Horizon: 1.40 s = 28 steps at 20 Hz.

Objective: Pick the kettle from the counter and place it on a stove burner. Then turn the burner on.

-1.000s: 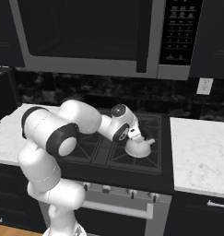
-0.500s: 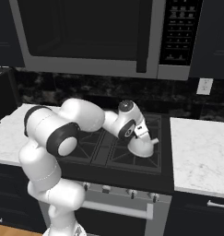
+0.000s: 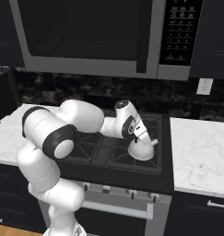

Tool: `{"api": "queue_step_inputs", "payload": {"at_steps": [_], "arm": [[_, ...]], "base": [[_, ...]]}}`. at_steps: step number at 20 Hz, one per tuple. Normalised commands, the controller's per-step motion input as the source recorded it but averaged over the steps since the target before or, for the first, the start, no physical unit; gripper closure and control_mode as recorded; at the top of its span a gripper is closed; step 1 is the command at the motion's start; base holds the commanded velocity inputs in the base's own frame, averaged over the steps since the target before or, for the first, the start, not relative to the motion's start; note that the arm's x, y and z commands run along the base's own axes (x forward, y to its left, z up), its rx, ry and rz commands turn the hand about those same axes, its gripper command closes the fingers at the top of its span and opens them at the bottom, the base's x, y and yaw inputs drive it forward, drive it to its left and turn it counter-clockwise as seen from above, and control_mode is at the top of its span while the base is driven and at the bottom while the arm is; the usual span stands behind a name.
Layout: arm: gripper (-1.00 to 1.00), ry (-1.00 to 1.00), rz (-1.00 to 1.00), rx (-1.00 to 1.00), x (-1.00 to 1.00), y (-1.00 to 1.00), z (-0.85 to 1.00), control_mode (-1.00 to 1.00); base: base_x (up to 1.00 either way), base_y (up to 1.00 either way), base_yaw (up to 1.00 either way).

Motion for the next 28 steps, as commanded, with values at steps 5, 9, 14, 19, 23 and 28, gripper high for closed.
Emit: {"api": "queue_step_inputs", "payload": {"at_steps": [5,9,14,19,23,28], "arm": [[-1.0,0.23,0.01,-0.01,-0.48,0.0,-0.7,-1.0],[-1.0,0.28,0.05,-0.03,-0.48,0.0,-0.81,-1.0],[-1.0,0.06,0.02,0.02,-0.33,0.0,-0.04,-1.0],[-1.0,-0.26,0.0,0.06,-0.38,-0.03,0.76,-1.0],[-1.0,-0.34,0.0,0.04,-0.38,0.0,0.58,-1.0],[-1.0,-0.33,0.04,0.01,-0.94,-0.11,0.14,-1.0]], "base": [[0.0,0.0,0.0],[0.0,0.0,0.0],[0.0,0.0,0.0],[0.0,0.0,0.0],[0.0,0.0,0.0],[0.0,0.0,0.0]]}}
